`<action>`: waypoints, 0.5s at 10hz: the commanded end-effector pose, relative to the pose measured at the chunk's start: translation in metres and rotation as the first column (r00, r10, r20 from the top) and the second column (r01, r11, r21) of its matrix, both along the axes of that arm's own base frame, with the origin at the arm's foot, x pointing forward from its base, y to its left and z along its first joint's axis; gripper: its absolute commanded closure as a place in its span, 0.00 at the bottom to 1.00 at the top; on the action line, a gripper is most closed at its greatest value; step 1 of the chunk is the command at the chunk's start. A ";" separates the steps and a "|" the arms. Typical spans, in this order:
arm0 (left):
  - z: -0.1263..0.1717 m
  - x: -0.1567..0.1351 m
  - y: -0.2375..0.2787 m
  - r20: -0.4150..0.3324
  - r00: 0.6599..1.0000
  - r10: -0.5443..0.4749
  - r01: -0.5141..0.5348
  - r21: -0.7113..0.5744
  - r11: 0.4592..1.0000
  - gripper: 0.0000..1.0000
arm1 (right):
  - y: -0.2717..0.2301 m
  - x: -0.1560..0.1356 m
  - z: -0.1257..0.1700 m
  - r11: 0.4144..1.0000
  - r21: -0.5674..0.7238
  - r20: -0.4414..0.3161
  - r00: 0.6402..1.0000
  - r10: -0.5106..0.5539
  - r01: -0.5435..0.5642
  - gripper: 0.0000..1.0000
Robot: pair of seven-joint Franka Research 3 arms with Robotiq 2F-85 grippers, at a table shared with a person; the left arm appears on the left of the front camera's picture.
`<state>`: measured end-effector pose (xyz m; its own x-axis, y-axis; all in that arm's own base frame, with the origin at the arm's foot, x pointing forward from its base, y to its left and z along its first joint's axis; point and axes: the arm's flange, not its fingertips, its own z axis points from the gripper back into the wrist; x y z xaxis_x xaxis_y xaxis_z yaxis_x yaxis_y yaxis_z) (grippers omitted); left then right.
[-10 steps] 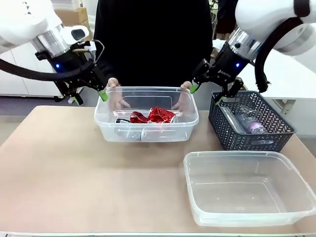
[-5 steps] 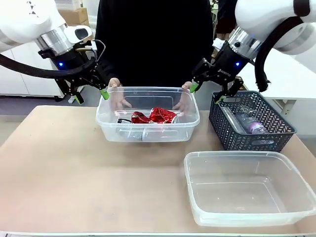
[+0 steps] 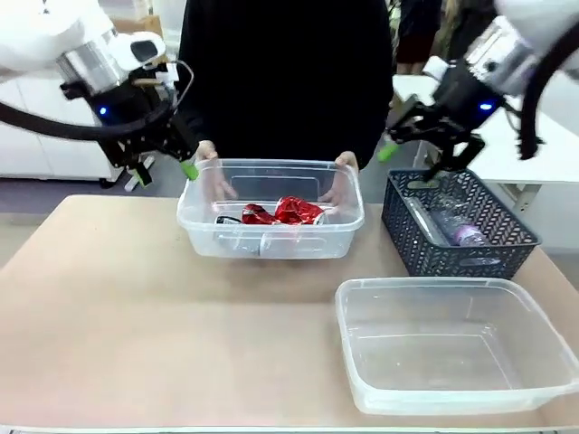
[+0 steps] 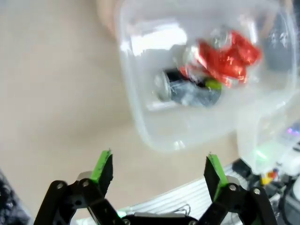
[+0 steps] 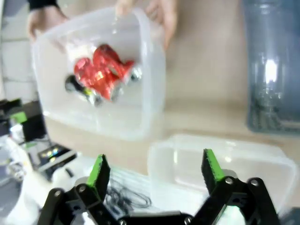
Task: Sort the waste into each basket.
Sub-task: Pick up the Organizing box on the right side of the table and lift it.
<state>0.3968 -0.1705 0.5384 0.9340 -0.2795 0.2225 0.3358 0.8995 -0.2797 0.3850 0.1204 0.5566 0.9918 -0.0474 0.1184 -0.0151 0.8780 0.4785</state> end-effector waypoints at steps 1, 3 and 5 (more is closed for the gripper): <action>0.000 -0.037 -0.052 0.075 0.996 -0.056 0.061 -0.059 0.996 0.00 | -0.082 -0.071 0.009 0.989 -0.144 0.148 0.989 -0.004 0.025 0.00; -0.017 -0.052 -0.148 -0.060 0.989 -0.136 0.128 -0.113 0.985 0.00 | -0.128 -0.115 -0.009 0.947 -0.318 0.182 0.977 0.112 -0.049 0.00; -0.030 -0.069 -0.227 -0.375 0.927 0.029 -0.074 -0.105 0.992 0.00 | -0.145 -0.123 -0.022 0.955 -0.297 0.214 0.976 0.043 0.023 0.00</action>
<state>0.3025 -0.3767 0.5017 0.9439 -0.3284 0.0338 0.3078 0.8384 -0.4498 0.2583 -0.0244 0.5518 0.9536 0.0568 0.2958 -0.1085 0.9809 0.1615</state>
